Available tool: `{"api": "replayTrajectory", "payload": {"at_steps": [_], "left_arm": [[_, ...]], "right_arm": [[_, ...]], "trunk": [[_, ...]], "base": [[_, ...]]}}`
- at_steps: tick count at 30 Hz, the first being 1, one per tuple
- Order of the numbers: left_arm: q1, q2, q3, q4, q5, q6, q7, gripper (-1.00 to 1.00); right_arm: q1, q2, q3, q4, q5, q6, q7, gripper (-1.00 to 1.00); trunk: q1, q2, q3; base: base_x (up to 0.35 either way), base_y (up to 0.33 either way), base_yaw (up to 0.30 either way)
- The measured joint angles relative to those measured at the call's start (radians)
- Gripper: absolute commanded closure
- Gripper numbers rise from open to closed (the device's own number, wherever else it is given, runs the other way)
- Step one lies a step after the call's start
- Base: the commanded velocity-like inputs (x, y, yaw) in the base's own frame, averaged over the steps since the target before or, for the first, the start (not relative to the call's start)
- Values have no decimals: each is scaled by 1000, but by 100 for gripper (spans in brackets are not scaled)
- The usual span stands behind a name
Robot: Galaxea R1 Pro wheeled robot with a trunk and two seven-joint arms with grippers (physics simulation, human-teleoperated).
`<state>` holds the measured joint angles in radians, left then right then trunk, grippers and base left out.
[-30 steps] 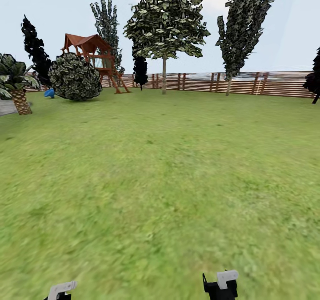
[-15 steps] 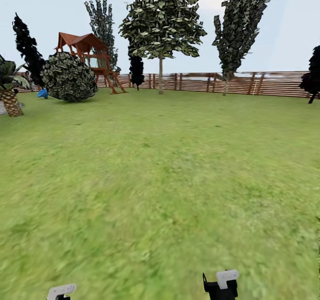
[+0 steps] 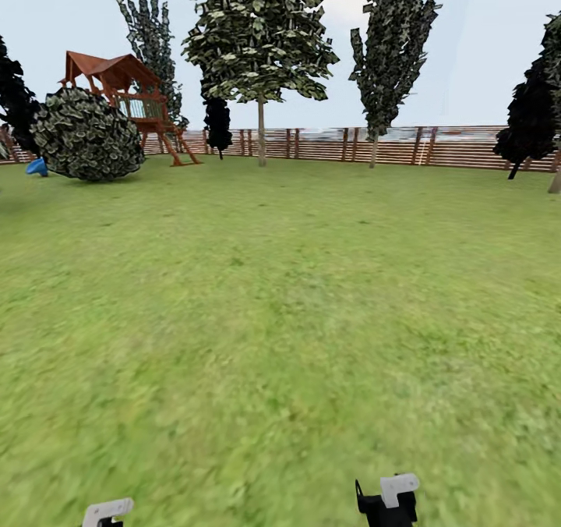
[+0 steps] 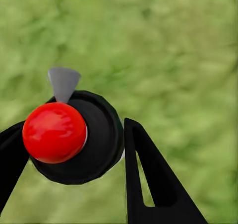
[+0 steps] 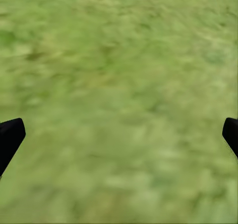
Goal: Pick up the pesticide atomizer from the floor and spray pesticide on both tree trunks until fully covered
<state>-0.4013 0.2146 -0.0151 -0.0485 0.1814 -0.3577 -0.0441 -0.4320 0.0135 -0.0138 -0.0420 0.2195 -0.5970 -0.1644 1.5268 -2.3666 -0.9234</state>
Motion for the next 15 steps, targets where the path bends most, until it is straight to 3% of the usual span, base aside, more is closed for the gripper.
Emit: {"api": "replayTrajectory", "payload": {"at_steps": [15], "left_arm": [[0,2,0,0,0,-1,0,100]], "right_arm": [[0,0,0,0,0,0,0,-100]], "trunk": [[0,0,0]], "base": [[336,0,0]]}}
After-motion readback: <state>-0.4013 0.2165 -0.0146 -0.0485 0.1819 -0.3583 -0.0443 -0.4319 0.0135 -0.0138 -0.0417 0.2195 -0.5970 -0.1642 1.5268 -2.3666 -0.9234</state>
